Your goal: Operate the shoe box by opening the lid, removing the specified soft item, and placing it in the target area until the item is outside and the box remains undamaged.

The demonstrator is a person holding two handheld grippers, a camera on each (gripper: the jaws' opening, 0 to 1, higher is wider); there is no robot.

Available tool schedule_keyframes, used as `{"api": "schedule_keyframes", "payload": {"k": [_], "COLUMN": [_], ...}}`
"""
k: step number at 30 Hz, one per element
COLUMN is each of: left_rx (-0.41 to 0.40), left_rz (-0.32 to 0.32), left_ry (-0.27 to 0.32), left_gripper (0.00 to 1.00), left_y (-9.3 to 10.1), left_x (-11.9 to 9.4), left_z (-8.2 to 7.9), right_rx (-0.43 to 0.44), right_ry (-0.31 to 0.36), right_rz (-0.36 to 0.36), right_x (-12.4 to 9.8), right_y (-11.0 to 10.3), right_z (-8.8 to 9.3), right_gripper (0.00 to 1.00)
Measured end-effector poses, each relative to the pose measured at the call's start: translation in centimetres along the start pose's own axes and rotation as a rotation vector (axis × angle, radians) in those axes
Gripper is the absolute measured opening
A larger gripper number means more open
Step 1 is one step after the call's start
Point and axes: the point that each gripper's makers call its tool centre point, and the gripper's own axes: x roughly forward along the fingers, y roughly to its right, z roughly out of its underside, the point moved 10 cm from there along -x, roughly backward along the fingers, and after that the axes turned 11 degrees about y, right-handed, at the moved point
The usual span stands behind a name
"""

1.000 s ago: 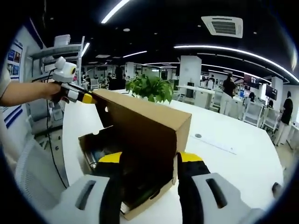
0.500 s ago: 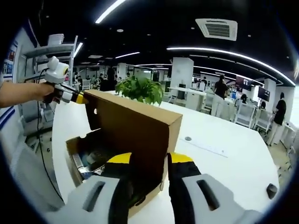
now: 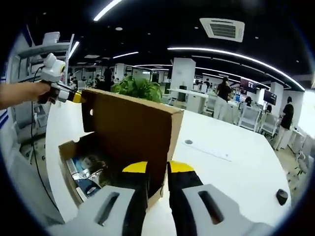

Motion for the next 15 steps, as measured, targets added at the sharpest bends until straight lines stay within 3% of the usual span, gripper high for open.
{"api": "schedule_keyframes", "payload": {"k": [7,15], "left_rx": [-0.017,-0.012], "left_rz": [0.000,-0.010], "left_ry": [0.010,0.007], "left_gripper": [0.03,0.03], "left_y": [-0.2,0.0], "left_x": [0.6,1.1], "left_z": [-0.1,-0.3], "right_rx": [-0.014,-0.030], "right_ry": [-0.061,-0.089], "right_rz": [0.020,0.040], "right_x": [0.1,1.1], "right_y": [-0.1,0.0], "right_z": [2.6,3.9], "right_gripper": [0.07,0.05]}}
